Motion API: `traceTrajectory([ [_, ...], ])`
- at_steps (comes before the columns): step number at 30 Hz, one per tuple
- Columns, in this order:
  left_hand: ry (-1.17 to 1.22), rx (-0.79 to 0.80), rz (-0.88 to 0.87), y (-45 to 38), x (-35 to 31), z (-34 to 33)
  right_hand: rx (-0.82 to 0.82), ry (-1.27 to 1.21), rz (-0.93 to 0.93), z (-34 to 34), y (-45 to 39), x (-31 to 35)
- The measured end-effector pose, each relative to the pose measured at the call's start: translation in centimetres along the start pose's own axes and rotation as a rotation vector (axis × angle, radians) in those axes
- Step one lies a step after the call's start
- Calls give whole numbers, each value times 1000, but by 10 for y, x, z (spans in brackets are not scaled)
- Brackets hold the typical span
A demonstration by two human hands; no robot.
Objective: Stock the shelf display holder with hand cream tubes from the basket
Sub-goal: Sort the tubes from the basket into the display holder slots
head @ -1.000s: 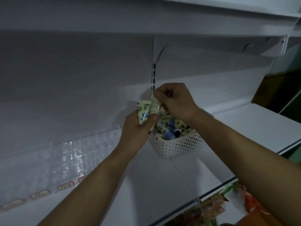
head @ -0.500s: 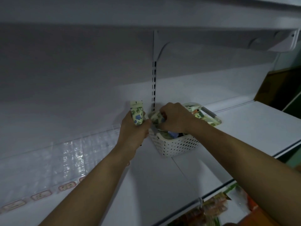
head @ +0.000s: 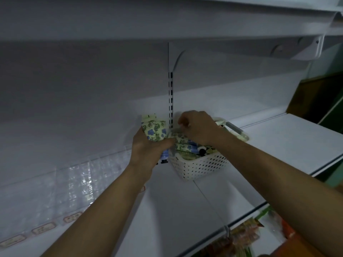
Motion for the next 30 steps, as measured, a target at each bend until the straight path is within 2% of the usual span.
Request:
traceTrajectory([
  [3,20,-9,8,-1,3,3,234,265,95,-21,4,-1],
  [6,25,-34,-17,-2,1,3,232,285,147,-24,2,4],
  [11,114,-65,-12,-5,3,5,6,-53,101,6,-4,9],
  [14,153,-74,-52,-3,-5,0,-100,-411,20,27,-1,20],
  [17,163,-52,-79,-3,-11,-5,11,-792,-38,30,6,34],
  [19,152,-42,-63,-3,-11,-6,86,-912,-115,25,9,36],
  [20,146,-39,-51,-2,-10,-6,67,-876,-144,24,8,32],
  [21,145,-37,-43,0,-9,-5,6,-733,-139,25,6,25],
  [23,171,-42,-2,2,-5,-2,-83,-271,-48,24,1,13],
  [25,200,-24,38,0,0,0,34,9,-46,8,1,-1],
  [27,226,6,61,0,3,0,182,115,-73,-11,5,-12],
  [30,213,-23,56,-2,6,7,210,105,-50,-17,8,-13],
])
Point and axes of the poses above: each hand's wrist, its own y-axis away from the middle knuckle, its own z-axis out of the back of the hand, x = y × z, the point moved 5 cm from there along -y, towards the middle knuckle, and after that the axes turned 6 degrees about -x, right-handed, at the moved point
